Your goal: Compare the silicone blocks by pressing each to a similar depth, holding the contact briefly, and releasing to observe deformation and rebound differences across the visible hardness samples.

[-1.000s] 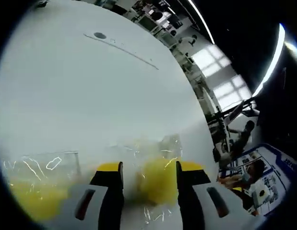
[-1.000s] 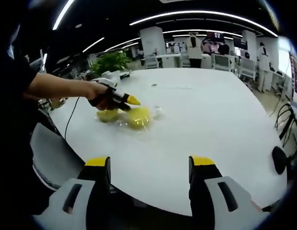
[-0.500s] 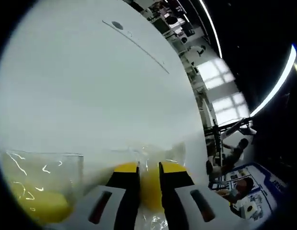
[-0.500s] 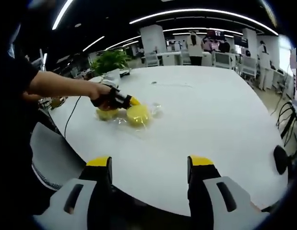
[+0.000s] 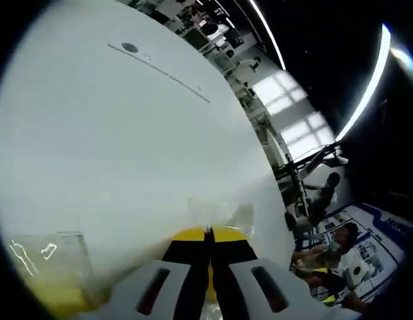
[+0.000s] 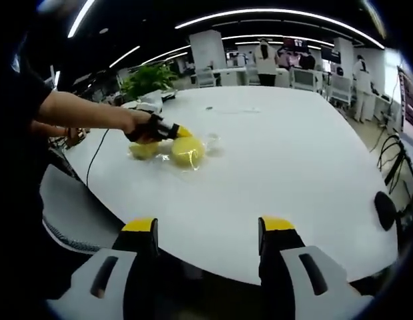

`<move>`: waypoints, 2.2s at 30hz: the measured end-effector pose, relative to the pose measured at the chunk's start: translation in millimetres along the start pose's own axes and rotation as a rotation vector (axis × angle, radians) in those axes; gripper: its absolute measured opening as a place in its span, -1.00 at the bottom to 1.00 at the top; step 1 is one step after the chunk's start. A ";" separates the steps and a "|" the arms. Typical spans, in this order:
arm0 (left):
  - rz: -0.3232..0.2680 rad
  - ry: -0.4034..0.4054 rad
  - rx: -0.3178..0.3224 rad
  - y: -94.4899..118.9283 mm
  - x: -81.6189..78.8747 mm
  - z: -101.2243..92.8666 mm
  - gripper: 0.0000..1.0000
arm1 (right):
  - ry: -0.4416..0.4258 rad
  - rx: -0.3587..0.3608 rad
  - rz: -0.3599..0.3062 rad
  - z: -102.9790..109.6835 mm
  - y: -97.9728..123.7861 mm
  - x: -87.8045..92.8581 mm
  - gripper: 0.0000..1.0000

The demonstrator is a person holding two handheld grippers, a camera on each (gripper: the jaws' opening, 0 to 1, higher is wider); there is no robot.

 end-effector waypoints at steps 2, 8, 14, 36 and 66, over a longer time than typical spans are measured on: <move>-0.026 0.058 0.097 8.9 3.3 -7.9 -1.00 | -0.001 0.003 -0.009 0.9 0.6 -0.2 0.11; -0.048 0.064 0.189 34.0 17.3 -27.8 -1.00 | 0.020 -0.011 -0.019 9.3 -1.5 -4.4 0.11; -0.128 -0.043 0.288 65.4 16.9 -57.8 -1.00 | 0.057 -0.039 -0.032 21.3 0.5 -10.0 0.11; -0.315 -0.269 0.309 203.6 -63.0 -129.8 -1.00 | 0.207 -0.268 -0.081 80.5 -25.8 -54.4 0.09; -0.350 -0.498 0.457 249.5 -81.5 -191.8 -1.00 | 0.203 -0.834 -0.385 188.7 -84.7 -193.5 0.23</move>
Point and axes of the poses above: the point that each gripper's makers call its tool centre point, and the gripper's own axes: y roughly backward along the fingers, z roughly to its left, x roughly out of its underside, the point moved 10 cm from there along y, roughly backward along the fingers, and after that the axes turned 12 degrees about -y, right-handed, at the moved point
